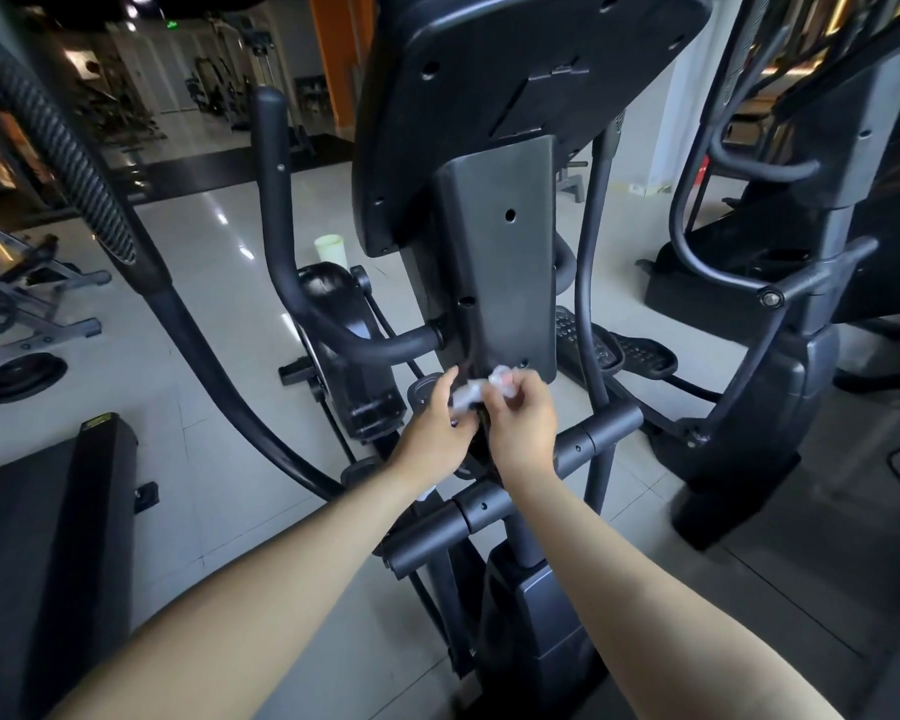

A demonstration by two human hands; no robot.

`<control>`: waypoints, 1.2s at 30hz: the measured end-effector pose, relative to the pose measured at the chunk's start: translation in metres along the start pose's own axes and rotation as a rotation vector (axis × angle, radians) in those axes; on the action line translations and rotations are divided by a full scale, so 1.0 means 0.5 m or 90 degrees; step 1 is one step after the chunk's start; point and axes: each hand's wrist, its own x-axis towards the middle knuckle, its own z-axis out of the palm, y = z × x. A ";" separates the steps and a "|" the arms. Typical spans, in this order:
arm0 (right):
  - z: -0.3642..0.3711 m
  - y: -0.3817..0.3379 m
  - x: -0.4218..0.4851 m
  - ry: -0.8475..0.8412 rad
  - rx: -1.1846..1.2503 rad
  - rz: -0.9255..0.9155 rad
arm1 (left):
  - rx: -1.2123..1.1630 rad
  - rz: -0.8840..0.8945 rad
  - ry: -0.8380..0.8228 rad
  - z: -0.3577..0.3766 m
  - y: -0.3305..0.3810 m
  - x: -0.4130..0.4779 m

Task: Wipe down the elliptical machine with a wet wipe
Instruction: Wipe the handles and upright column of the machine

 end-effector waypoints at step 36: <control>-0.121 -0.040 0.172 -0.021 0.100 0.067 | 0.095 -0.197 0.182 0.115 0.086 0.032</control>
